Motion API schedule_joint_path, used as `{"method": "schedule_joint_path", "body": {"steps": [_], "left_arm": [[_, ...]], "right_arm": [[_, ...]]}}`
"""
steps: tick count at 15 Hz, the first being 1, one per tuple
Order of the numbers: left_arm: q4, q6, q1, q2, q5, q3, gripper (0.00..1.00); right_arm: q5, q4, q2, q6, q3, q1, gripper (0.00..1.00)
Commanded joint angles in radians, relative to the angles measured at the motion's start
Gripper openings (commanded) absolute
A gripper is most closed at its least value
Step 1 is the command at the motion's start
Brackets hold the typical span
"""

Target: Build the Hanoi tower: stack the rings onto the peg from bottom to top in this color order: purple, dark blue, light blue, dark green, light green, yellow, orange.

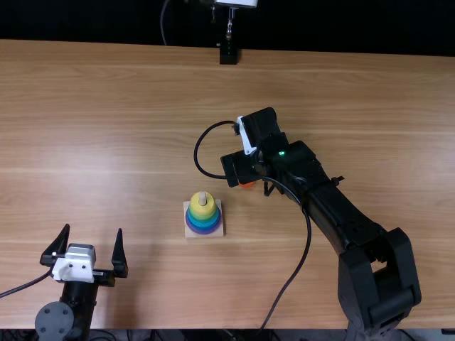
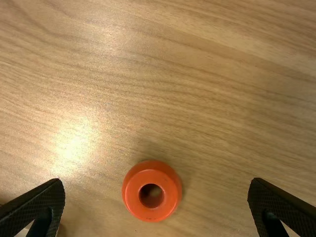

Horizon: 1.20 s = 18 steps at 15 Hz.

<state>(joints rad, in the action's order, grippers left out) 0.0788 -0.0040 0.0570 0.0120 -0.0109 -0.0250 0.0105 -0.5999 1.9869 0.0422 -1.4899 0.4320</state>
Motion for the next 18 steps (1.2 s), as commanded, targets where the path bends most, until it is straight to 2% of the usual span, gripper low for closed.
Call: {"method": "schedule_joint_path", "body": {"steps": [1,9,18], "left_arm": [[0.006,0.006,-0.002,-0.012,-0.006,0.025,1.0],[0.006,0.006,-0.002,-0.012,-0.006,0.025,1.0],[0.006,0.006,-0.002,-0.012,-0.006,0.025,1.0]], "right_arm": [[0.004,-0.001,0.02,-0.011,0.017,0.013,1.0],[0.006,-0.003,0.067,0.002,0.025,0.017,1.0],[0.004,-0.057,0.102,0.0,0.011,0.037,1.0]]}}
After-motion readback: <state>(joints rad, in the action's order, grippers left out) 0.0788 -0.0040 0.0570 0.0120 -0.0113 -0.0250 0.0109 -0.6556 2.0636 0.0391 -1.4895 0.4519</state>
